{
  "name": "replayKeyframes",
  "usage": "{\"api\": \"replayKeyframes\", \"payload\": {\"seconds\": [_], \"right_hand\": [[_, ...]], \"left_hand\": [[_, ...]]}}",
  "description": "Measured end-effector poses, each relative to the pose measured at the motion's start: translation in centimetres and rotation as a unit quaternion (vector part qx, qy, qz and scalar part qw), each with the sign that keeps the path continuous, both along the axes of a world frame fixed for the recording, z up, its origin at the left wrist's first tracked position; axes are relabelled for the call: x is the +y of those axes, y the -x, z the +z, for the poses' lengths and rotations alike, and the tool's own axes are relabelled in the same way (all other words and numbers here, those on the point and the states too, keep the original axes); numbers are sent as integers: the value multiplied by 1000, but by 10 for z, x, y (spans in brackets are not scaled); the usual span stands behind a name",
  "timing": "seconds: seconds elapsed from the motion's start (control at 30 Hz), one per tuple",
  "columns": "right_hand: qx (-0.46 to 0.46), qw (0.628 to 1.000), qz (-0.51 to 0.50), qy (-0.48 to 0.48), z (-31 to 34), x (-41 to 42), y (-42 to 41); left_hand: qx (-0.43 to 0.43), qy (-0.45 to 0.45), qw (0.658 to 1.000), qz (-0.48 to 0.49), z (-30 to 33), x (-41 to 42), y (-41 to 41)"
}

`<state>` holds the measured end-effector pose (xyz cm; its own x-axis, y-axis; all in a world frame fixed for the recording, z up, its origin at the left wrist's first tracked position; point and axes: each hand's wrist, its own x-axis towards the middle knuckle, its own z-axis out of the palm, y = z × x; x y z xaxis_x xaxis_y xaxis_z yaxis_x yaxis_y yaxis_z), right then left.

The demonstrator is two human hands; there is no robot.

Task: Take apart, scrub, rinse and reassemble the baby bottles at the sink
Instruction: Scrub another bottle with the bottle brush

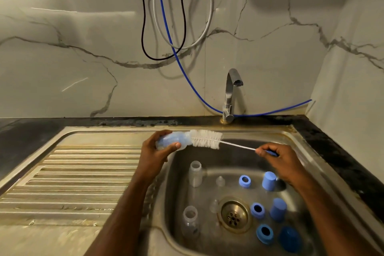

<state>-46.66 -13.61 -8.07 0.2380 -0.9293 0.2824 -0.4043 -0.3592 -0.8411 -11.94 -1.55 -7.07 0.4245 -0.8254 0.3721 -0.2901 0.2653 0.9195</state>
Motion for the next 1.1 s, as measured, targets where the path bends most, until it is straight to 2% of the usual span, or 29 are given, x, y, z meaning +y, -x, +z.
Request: {"api": "replayKeyframes", "payload": {"seconds": [0.13,0.33,0.47,0.67,0.8,1.03,1.1], "right_hand": [[-41,999,-22,10,4,-4,13],[-18,1000,-9,1,2,2,-5],[-45,999,-20,1,6,0,7],[-10,1000,9,0,0,0,-6],[-28,999,-13,-9,0,-1,4],[-28,1000,4,-9,7,6,0],[-46,999,-5,-7,10,5,8]], "left_hand": [[28,6,999,35,0,0,-13],[12,-4,1000,23,1,-2,4],[61,-2,996,58,3,1,-15],[41,-41,998,5,3,-2,3],[86,-30,995,-39,3,1,-6],[33,-38,998,-27,9,3,-3],[62,-41,997,2,12,5,-6]]}}
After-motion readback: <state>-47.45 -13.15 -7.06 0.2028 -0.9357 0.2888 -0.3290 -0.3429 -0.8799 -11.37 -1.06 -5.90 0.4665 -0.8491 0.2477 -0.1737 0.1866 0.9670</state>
